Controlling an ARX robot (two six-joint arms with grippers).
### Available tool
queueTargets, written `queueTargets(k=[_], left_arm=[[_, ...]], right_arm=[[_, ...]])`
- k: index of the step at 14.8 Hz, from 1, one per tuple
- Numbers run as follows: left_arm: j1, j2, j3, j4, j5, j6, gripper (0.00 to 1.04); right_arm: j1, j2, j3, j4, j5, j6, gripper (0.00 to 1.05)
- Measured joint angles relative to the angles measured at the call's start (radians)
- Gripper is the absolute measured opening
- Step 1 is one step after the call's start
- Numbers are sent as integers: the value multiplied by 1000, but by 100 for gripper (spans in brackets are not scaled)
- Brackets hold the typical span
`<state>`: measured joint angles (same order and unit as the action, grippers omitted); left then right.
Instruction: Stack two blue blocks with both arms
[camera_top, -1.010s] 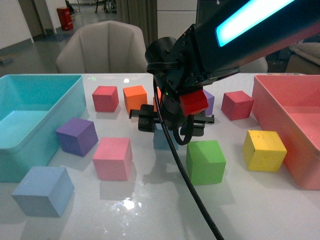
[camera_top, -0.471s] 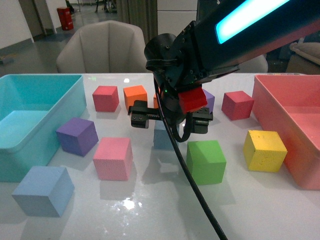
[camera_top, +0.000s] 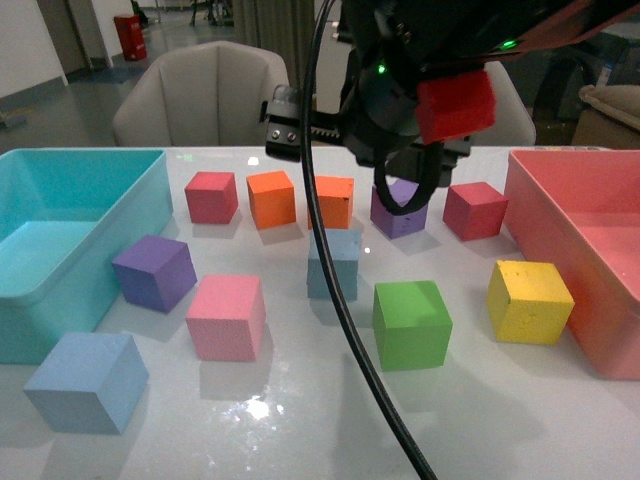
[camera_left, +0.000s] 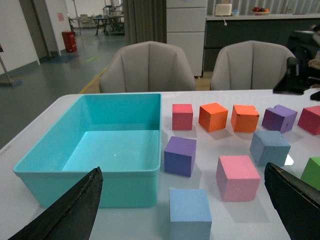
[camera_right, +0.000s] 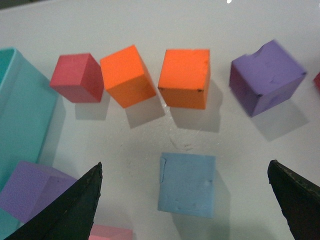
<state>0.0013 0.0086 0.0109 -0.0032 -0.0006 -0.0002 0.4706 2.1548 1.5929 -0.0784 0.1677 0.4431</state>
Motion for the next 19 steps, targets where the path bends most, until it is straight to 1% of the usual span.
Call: queueTargets(k=[2,4,7,10,11,12,13,14,15,16,17,18,19], left_arm=[[0,0,0,0,0,0,98],[0,0,0,0,0,0,98],[0,0,0,0,0,0,98],[0,0,0,0,0,0,98],[0,0,0,0,0,0,98],[-1,0,0,1,0,0,98],[-1,0,0,0,-1,0,98],[-1,0,0,0,0,0,98],[-1,0,0,0,0,0,98],[-1,0,0,0,0,0,98],[-1,0,0,0,0,0,98],[-1,0,0,0,0,0,98],[-1,0,0,0,0,0,98]], right_arm=[[-11,-170,-217,170,42,-36,98],[-49,-357,-445,291,51,-31,98],[-123,-451,-659,317,69,2,98],[-145,-498,-695,330,90,9,98],[-159,-510,-770,589,108,-46,91],[-190,-549,-883,786,92,-166,80],[-238,-634,-1037,927,63,-286,67],[-292,-774,-1143,937,26,-359,54],[-342,-951,-1228,869,-24,-394,42],[-403,-1136,-1317,745,-97,-415,29],[-465,-1324,-1391,579,-151,-423,16],[-477,-1533,-1431,395,-153,-426,3],[-475,-1757,-1436,219,-164,-436,2]])
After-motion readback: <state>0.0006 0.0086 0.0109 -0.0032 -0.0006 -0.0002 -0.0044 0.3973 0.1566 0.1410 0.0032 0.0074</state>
